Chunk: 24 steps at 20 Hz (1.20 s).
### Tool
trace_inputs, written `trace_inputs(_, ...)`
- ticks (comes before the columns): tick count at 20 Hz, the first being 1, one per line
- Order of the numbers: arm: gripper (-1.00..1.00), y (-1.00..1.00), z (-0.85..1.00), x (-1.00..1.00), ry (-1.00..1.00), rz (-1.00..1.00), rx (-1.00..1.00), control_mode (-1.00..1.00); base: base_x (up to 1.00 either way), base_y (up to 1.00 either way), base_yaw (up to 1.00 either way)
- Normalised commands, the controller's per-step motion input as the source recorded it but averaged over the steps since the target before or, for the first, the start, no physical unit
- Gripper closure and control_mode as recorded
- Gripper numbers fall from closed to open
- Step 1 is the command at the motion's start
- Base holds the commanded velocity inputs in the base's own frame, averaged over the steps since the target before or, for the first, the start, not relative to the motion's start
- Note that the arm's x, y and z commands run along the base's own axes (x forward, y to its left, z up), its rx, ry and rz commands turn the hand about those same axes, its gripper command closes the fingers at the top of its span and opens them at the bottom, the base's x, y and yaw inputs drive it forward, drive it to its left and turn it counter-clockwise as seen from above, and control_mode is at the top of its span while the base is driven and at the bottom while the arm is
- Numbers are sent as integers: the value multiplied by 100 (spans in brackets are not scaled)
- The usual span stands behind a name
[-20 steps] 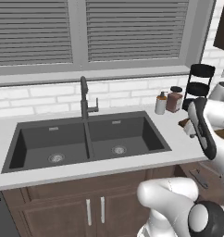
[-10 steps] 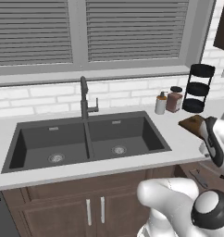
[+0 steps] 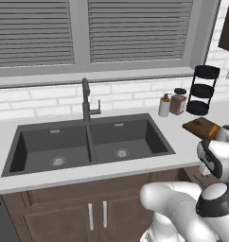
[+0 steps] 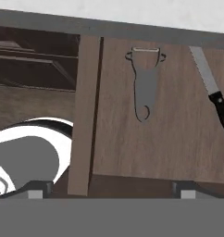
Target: Place the appropriate cutting tool for cutting the carrot skin on the cutting board.
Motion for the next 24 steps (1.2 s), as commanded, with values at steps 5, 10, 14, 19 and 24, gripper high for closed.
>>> trace_inputs(5, -100, -22, -42, -31, 2, 0, 0, -100, 0, 0, 0)
trace_inputs(10, -100, -5, -35, -20, 0, 1, 0, -100, 0, 0, 0)
trace_inputs(14, -100, -18, -19, 0, 0, 5, 0, -100, 0, 0, 0)
trace_inputs(19, -100, -14, -15, 0, 2, 2, 1, -100, 0, 0, 0)
trace_inputs(24, -100, -5, -10, 0, 8, 1, 4, -100, 0, 0, 0)
